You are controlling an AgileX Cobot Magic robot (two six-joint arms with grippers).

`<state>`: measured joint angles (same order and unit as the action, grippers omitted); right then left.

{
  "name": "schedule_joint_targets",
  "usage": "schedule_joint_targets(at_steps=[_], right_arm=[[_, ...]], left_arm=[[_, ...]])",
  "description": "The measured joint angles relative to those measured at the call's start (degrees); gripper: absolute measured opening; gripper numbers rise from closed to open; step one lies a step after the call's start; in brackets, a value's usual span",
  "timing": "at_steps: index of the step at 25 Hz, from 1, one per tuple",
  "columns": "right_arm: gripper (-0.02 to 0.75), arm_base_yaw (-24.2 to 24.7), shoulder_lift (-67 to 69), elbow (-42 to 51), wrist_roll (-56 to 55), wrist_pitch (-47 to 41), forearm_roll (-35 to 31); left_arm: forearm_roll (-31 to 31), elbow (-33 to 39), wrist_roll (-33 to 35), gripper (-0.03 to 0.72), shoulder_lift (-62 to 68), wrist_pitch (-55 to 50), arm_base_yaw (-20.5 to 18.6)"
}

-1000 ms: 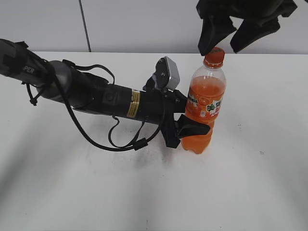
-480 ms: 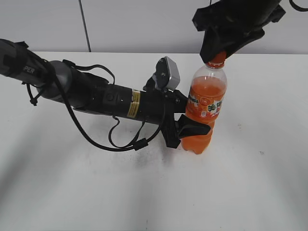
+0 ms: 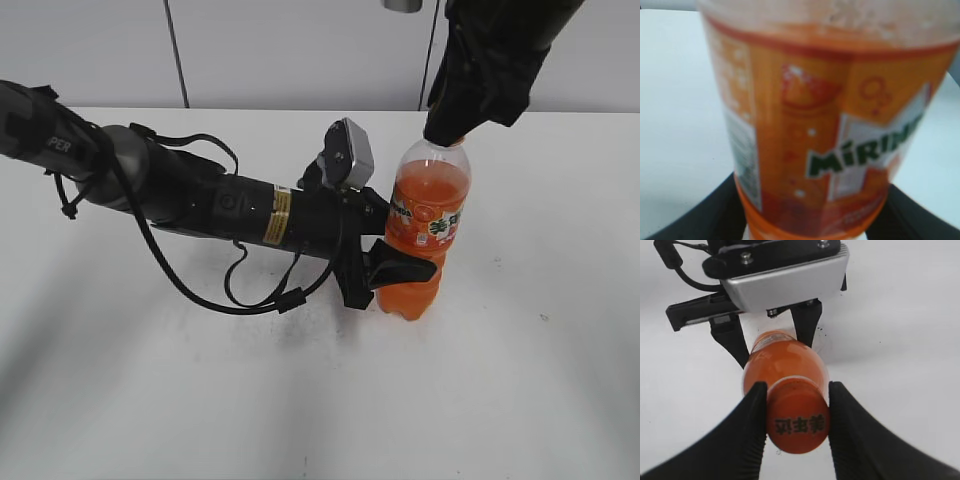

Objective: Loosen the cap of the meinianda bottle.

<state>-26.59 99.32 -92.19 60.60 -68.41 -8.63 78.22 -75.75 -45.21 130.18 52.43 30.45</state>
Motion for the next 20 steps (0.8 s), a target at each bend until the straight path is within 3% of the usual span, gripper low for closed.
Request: schedule_joint_targets(at_steps=[2,6,8,13,20], right_arm=[[0.296,0.0,0.0,0.0,0.2,-0.1,-0.1],[0.531,0.0,-0.1,0.0,-1.9,-0.3,-1.1],[0.603,0.0,-1.1,0.0,-2.6,-0.3,-2.7],[0.559,0.0,-5.2,0.0,-11.0,-0.2,-5.4],[0.537,0.0,-6.9,0.0,-55.1,-0.2,-1.0]], left_arm=[[0.1,0.0,0.0,0.403,0.0,0.0,0.0],[0.1,0.0,-0.2,0.403,0.0,0.0,0.0],[0.2,0.0,-0.2,0.403,0.0,0.0,0.0],[0.3,0.0,-0.2,0.403,0.0,0.1,0.0],[0.3,0.0,-0.2,0.403,0.0,0.1,0.0]])
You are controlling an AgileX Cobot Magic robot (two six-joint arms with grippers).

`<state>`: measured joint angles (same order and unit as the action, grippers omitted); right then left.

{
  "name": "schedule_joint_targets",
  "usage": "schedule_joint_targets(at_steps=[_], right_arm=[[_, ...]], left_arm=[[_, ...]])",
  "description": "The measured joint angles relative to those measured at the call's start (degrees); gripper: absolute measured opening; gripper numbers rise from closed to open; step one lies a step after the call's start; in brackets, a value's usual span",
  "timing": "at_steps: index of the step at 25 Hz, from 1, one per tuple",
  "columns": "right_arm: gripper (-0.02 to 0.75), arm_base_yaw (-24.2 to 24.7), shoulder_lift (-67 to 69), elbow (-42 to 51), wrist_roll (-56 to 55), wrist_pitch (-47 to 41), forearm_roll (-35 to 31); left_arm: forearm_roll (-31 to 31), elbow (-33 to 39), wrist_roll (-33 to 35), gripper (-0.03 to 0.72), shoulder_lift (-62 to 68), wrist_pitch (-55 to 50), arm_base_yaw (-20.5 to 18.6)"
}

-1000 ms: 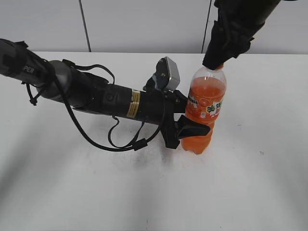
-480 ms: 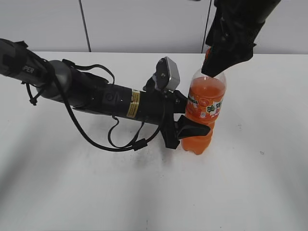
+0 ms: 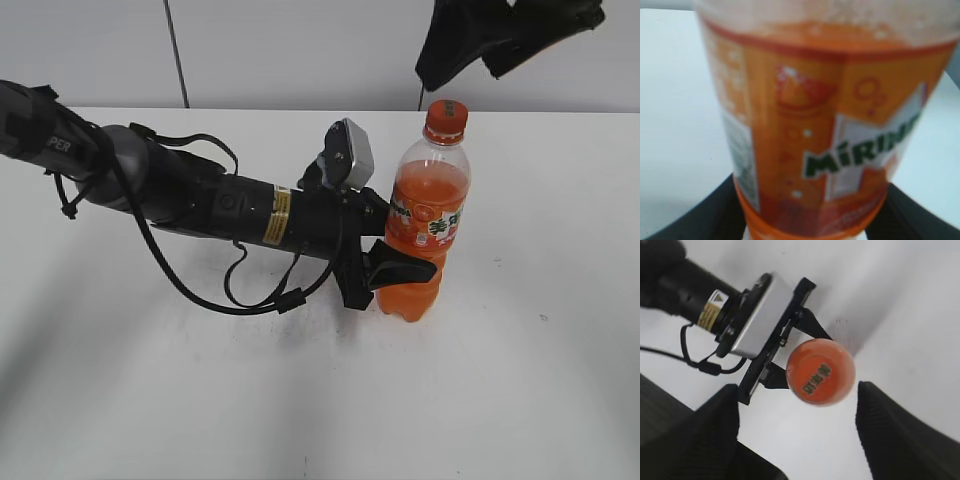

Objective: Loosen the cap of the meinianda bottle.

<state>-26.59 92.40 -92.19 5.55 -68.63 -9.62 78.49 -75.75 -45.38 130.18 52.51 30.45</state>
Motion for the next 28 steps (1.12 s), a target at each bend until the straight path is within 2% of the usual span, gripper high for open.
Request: schedule_joint_targets(at_steps=[3,10,13,16,17,21,23,25,28], right_arm=[[0.534,0.0,1.1,0.0,-7.2,0.0,1.5],[0.525,0.0,5.2,0.0,-9.0,0.1,1.7],[0.453,0.0,5.9,0.0,-9.1,-0.1,1.8],[0.289,0.0,5.9,0.0,-9.1,-0.4,1.8],[0.262,0.0,5.9,0.0,-9.1,-0.3,1.7],[0.262,0.0,5.9,0.0,-7.2,-0.4,1.7],[0.262,0.0,5.9,0.0,-2.4,-0.4,1.7],[0.262,0.0,5.9,0.0,7.4,-0.5,1.6],[0.262,0.0,5.9,-0.1,31.8,-0.5,1.8]], left_arm=[[0.0,0.0,0.0,0.403,0.0,0.1,0.0],[0.1,0.0,0.0,0.403,0.0,0.1,0.0],[0.1,0.0,0.0,0.403,0.0,0.1,0.0],[0.0,0.0,0.0,0.403,0.0,0.1,0.0],[0.0,0.0,0.0,0.403,0.0,0.1,0.0],[0.0,0.0,0.0,0.403,0.0,0.1,0.0],[0.0,0.0,0.0,0.403,0.0,0.1,0.0],[0.1,0.0,0.0,0.403,0.0,0.2,0.0],[0.1,0.0,0.0,0.403,0.0,0.4,0.0]])
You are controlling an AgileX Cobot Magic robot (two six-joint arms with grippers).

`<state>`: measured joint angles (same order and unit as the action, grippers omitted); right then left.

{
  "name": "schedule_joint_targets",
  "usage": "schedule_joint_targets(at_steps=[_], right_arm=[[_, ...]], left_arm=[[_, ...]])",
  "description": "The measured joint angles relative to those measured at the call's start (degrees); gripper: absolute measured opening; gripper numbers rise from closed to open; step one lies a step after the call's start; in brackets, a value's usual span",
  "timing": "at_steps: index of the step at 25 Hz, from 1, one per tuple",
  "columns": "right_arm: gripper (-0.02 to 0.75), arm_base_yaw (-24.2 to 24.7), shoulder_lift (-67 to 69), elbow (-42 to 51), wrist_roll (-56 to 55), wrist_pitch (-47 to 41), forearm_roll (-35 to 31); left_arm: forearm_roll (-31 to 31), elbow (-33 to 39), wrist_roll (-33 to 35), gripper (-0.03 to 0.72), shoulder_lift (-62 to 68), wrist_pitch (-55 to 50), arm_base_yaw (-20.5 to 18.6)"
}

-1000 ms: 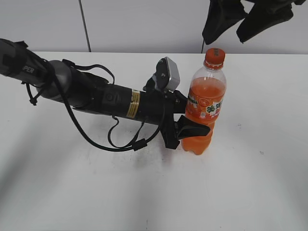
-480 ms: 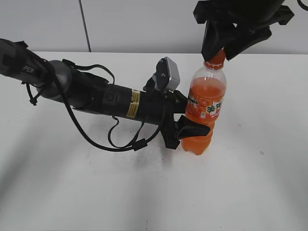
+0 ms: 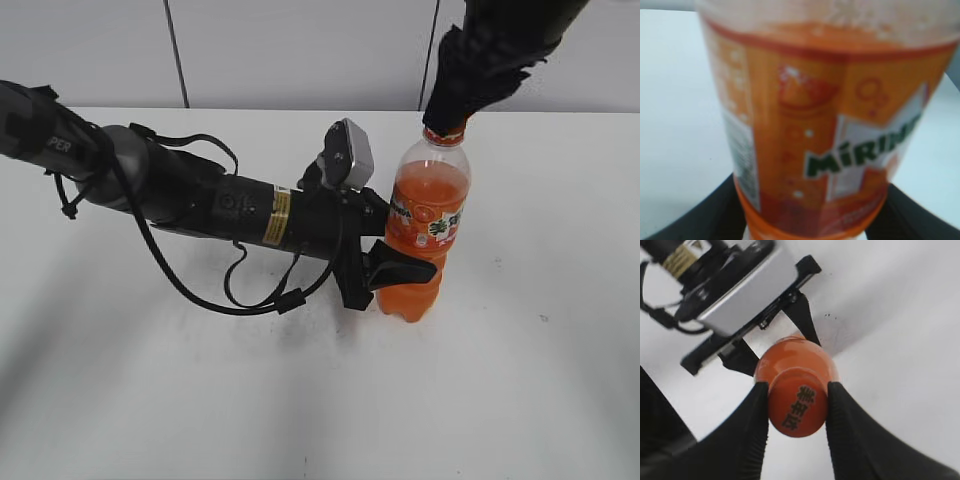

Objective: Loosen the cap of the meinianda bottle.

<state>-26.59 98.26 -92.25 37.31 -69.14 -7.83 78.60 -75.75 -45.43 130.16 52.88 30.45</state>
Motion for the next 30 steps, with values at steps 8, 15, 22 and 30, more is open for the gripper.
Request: schedule_joint_targets(at_steps=[8,15,22,30], right_arm=[[0.262,0.0,-0.2,0.0,24.9,0.0,0.5],[0.280,0.0,-0.2,0.0,25.5,0.0,0.5],[0.566,0.0,-0.7,0.1,22.8,0.3,1.9],[0.566,0.0,-6.2,0.1,-10.8,0.3,-2.7]], left_arm=[[0.4,-0.1,0.0,0.403,0.0,0.0,0.0],[0.6,-0.2,0.0,0.403,0.0,0.0,0.0],[2.0,-0.2,-0.2,0.403,0.0,1.0,0.0],[2.3,-0.2,-0.2,0.403,0.0,1.3,0.0]])
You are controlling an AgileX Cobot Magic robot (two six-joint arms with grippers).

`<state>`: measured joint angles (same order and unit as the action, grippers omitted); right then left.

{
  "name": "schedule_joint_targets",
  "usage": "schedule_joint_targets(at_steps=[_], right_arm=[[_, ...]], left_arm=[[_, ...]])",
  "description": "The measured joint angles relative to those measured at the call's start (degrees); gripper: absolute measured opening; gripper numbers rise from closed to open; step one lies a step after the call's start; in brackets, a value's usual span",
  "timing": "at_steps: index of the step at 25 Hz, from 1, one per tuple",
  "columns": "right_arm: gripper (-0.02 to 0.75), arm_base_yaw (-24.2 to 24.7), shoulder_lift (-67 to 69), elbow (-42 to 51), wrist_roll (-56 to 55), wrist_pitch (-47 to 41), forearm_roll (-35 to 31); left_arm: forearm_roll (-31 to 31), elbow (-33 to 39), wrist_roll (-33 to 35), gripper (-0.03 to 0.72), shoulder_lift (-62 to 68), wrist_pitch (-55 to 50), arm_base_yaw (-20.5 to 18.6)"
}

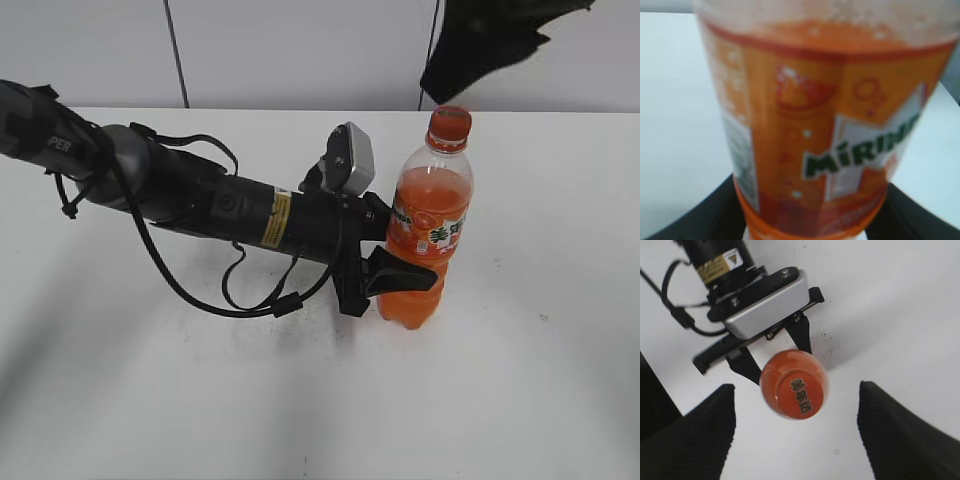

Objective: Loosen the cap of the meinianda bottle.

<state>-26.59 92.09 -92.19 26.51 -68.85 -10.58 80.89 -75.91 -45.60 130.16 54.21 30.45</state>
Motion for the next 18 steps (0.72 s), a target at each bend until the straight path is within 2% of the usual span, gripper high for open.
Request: schedule_joint_targets(at_steps=[2,4,10,18], right_arm=[[0.566,0.0,-0.2,0.0,-15.0,-0.3,1.5],[0.566,0.0,-0.1,0.0,-22.8,-0.5,2.9],[0.554,0.0,3.0,0.0,-26.5,-0.8,3.0],[0.449,0.0,6.2,0.0,-26.9,-0.9,2.8]], left_arm=[[0.0,0.0,0.0,0.403,0.0,-0.1,0.0],[0.0,0.0,0.0,0.403,0.0,-0.1,0.0],[-0.1,0.0,0.0,0.403,0.0,-0.2,0.0],[-1.0,0.1,-0.3,0.403,0.0,-0.3,0.0]])
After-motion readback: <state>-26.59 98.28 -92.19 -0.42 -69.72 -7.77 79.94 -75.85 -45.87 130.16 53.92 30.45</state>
